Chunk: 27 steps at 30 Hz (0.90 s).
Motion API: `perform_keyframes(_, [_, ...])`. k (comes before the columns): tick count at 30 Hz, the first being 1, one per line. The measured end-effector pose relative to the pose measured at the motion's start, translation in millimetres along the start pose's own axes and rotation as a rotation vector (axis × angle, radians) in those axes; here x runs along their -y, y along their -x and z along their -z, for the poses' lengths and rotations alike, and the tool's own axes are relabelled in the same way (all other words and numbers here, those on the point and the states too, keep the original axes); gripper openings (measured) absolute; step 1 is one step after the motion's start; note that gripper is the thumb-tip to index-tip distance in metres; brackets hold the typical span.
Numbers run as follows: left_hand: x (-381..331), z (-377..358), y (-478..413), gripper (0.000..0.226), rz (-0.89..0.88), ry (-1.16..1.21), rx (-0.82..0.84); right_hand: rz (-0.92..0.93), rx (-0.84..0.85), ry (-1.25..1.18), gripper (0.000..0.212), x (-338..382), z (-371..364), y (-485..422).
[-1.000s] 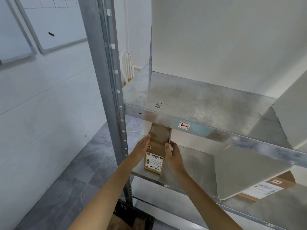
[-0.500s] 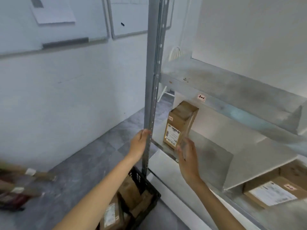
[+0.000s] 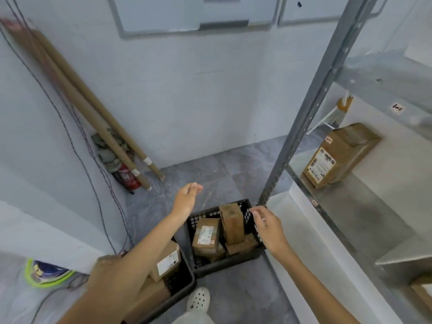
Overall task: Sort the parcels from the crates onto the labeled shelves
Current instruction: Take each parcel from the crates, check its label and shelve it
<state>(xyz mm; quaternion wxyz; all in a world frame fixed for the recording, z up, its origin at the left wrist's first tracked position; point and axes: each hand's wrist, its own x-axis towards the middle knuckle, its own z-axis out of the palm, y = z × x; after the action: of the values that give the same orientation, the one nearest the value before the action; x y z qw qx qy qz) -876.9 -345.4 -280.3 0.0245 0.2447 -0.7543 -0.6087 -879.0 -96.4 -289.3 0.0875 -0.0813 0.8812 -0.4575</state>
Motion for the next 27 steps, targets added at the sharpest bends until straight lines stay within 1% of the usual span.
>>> perform_keyframes(4, [25.1, 26.8, -4.5, 0.024, 0.029, -0.038, 0.000, -0.049, 0.100, 0.014, 0.017, 3.1, -32.6, -7.3])
perform_keyframes(8, [60.3, 39.6, -9.2, 0.028, 0.132, -0.178, 0.114, -0.148, 0.171, 0.001, 0.016, 3.3, -60.0, -21.8])
perform_keyframes(12, [89.5, 45.9, -21.8, 0.034, 0.205, -0.226, 0.198, -0.245, 0.191, -0.019, 0.017, -3.7, -91.9, -40.0])
perform_keyframes(16, [106.4, 52.0, -46.6, 0.030, 0.242, -0.253, 0.194, -0.370, 0.222, -0.014, 0.021, -21.2, -124.5, -57.1])
perform_keyframes(22, [156.0, 40.7, -91.5, 0.028, 0.354, -0.261, 0.212, -0.527, 0.259, -0.012, 0.026, -70.3, -167.2, -87.2])
perform_keyframes(27, [242.7, 5.3, -144.3, 0.029, 0.426, -0.258, 0.204, -0.632, 0.299, 0.017, 0.030, -148.7, -223.1, -126.8])
